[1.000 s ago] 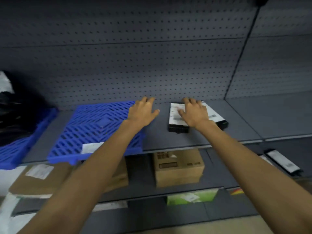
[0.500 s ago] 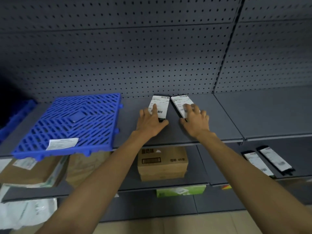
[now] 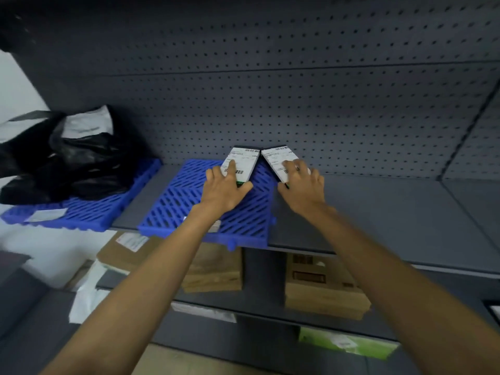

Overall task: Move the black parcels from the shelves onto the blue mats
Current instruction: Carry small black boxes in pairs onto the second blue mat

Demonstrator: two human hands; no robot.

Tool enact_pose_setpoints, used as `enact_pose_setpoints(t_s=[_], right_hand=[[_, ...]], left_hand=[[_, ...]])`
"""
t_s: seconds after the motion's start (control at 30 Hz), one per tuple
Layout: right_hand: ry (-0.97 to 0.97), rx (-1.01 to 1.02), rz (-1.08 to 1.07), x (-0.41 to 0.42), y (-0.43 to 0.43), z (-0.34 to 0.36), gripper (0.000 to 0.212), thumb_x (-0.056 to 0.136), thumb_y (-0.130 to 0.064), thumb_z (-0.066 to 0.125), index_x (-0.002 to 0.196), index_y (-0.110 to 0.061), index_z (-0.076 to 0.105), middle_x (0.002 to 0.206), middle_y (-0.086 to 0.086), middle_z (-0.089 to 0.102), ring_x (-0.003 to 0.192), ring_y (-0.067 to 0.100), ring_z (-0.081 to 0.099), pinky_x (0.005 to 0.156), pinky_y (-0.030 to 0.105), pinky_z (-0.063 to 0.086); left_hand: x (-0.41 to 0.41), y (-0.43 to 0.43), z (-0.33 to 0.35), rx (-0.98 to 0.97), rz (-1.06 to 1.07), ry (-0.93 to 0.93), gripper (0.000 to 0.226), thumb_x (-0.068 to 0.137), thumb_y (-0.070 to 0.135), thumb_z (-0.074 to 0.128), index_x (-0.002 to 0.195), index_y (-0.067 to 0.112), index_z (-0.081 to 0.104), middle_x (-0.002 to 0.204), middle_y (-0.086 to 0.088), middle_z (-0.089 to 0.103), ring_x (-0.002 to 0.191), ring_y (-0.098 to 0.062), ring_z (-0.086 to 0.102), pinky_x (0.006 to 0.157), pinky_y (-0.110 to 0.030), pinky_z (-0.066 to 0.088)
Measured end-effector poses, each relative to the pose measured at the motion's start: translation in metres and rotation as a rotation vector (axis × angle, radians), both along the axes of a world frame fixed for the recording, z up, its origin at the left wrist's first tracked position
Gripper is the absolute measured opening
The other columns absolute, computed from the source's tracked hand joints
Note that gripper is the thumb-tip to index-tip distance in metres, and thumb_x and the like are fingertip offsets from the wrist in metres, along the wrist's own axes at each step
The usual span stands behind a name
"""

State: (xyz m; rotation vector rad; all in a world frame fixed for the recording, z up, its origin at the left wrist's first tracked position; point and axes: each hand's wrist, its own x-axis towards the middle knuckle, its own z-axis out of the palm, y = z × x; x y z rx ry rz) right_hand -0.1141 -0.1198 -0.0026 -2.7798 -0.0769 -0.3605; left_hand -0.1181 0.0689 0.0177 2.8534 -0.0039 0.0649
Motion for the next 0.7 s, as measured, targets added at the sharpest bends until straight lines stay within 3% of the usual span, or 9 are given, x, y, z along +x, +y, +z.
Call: enact_pose_setpoints(t_s=[0.3, 0.5, 0.7], right_hand=[[0.086, -0.034, 0.11, 0.011, 0.117, -0.025, 0.055, 0.098, -0.038, 0.051, 0.148, -0.022, 0.034, 0.156, 0.006, 0.026, 0.131, 0.041, 0.034, 0.107, 0.05, 0.029], [0.106, -0.067, 0.127, 0.011, 0.124, -0.026, 0.059, 0.097, -0.045, 0.05, 0.149, -0.022, 0.032, 0.156, 0.006, 0.026, 0.131, 0.041, 0.034, 0.105, 0.05, 0.033], [0.096, -0.053, 0.121, -0.005, 0.098, -0.01, 0.052, 0.1, -0.05, 0.039, 0.142, -0.019, 0.043, 0.144, 0.009, 0.044, 0.126, 0.038, 0.043, 0.103, 0.048, 0.04]], left_hand=[[0.002, 0.117, -0.022, -0.028, 0.098, 0.074, 0.074, 0.097, 0.05, 0.044, 0.155, 0.016, 0.013, 0.142, -0.022, 0.027, 0.134, -0.039, 0.019, 0.108, -0.048, 0.029], [0.008, 0.13, -0.032, -0.074, 0.022, 0.101, 0.073, 0.096, 0.05, 0.048, 0.154, 0.02, 0.016, 0.146, -0.019, 0.023, 0.137, -0.038, 0.017, 0.106, -0.049, 0.03], [0.016, 0.109, -0.017, 0.117, -0.055, -0.021, 0.062, 0.096, 0.055, 0.046, 0.145, 0.019, 0.035, 0.148, -0.017, 0.027, 0.134, -0.039, 0.027, 0.105, -0.051, 0.032]])
